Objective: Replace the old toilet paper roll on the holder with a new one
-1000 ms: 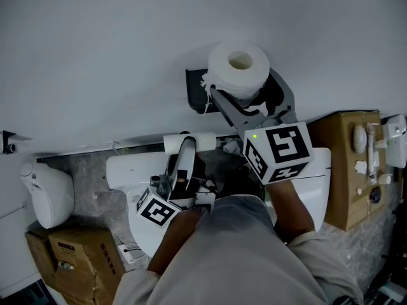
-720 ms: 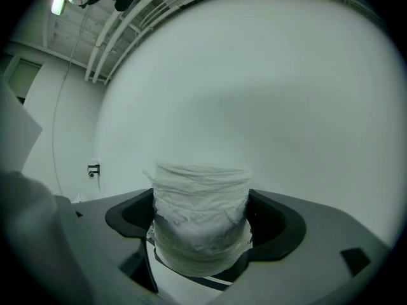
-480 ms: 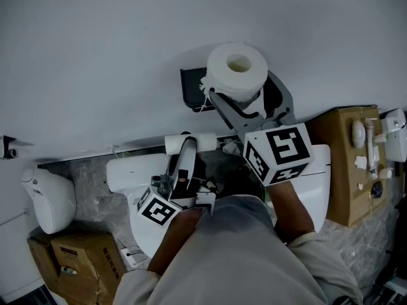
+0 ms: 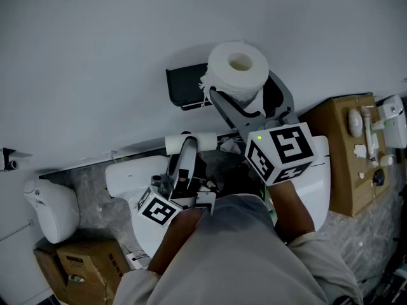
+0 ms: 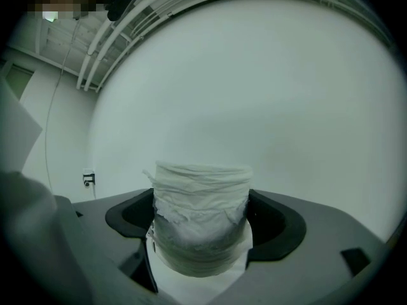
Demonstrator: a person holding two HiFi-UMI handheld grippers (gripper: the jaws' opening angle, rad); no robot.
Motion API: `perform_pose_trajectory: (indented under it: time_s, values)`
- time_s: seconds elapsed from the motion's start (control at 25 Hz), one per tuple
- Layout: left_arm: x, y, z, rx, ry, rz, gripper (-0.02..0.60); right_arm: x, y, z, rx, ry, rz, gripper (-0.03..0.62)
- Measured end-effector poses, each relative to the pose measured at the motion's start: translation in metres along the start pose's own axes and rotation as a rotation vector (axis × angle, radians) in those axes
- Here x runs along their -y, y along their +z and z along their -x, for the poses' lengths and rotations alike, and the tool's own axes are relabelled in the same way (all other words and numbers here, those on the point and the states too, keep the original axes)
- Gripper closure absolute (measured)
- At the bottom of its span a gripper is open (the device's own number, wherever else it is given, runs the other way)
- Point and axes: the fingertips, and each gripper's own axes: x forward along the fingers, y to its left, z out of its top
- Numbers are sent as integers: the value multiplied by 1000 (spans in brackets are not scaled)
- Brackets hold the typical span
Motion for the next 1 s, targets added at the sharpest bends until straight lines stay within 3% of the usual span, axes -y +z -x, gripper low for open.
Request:
perform_pose_trajectory:
  time_s: [0.4,0.68,1.0]
  values:
    - [21,-55,-27,-68,-33,-8,410,62,-4,44,31,-48,-65,149]
    - [28,-65,-34,-121,-52,-3,410,78,-4,56,53,-81,-112,149]
    - [27,-81,-43,-181,-49,-12,410,109,-21,64,84,-117,-262,149]
